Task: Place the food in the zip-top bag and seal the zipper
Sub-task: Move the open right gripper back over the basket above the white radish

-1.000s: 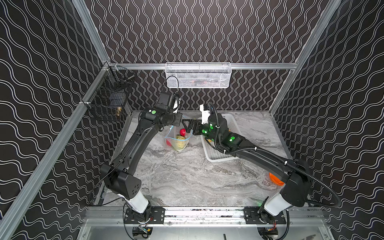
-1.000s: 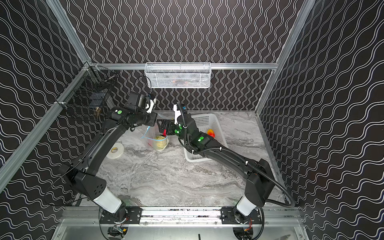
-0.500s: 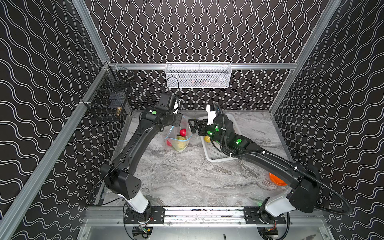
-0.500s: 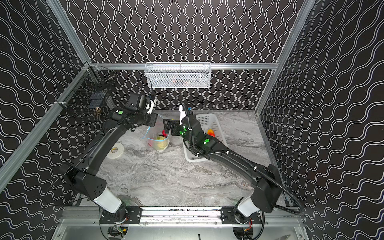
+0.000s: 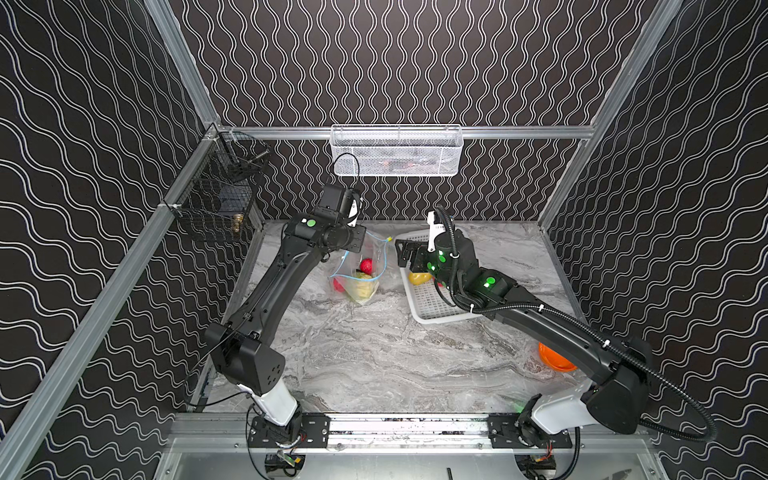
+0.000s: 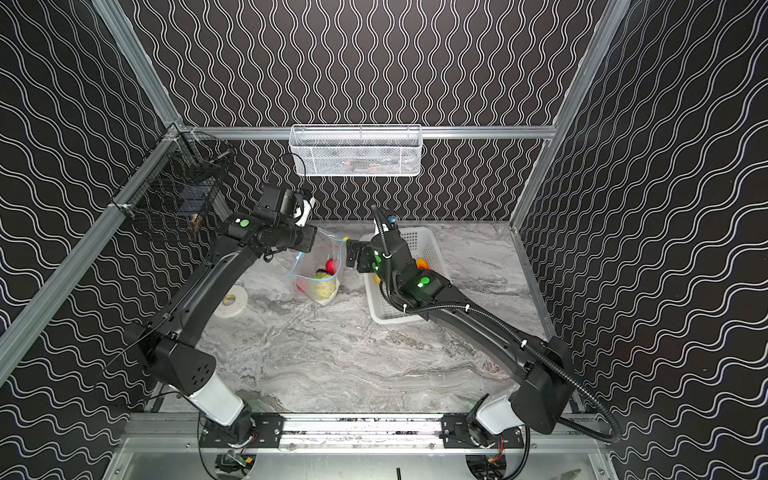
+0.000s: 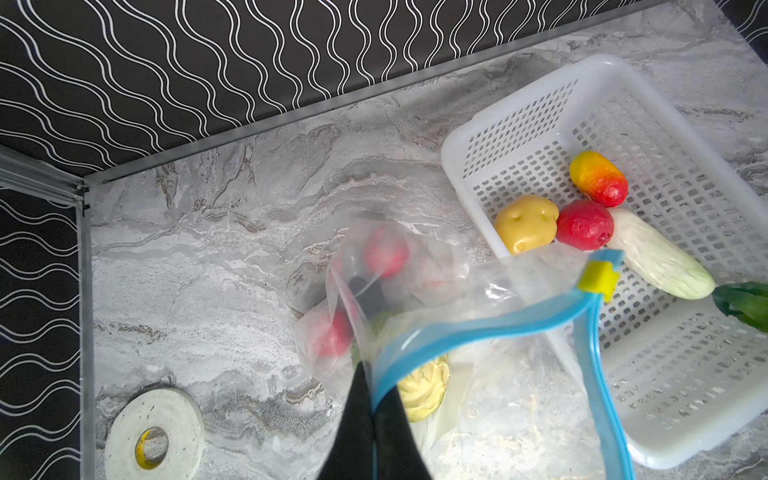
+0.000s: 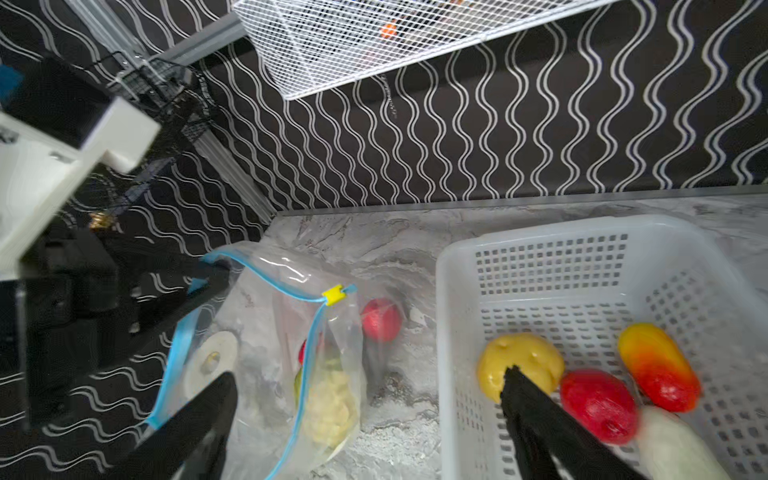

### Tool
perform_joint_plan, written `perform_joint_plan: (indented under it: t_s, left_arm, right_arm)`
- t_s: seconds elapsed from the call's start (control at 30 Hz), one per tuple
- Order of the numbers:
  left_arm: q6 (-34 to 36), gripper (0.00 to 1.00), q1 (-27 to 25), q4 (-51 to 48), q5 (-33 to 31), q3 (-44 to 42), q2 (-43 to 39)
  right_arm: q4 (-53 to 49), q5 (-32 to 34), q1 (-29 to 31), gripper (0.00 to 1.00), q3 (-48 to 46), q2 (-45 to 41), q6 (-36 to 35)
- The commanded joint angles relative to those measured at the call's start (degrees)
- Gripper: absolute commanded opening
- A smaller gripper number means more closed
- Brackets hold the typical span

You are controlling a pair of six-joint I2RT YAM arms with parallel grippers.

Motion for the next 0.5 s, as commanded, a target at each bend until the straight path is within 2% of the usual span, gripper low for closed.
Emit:
perform_joint_plan:
  t_s: [0.0, 0.17, 0.47]
  left_arm:
    - [0.3, 0.00, 0.1, 0.2, -0.5, 0.9, 0.4]
    - [0.3, 0.00, 0.1, 0.7, -0.4, -0.3, 0.1]
    - [0.6, 0.00, 0.2, 0.6, -1.4, 0.2, -0.1]
  right_arm:
    - [-4.0, 2.6, -0.8, 0.99, 0.6, 0.4, 0.4]
    - [-7.4, 2.2, -3.1, 0.99, 0.2, 0.6, 2.2]
    - [-12.5, -3.6, -9.3, 0.99, -1.4, 1.2, 4.4]
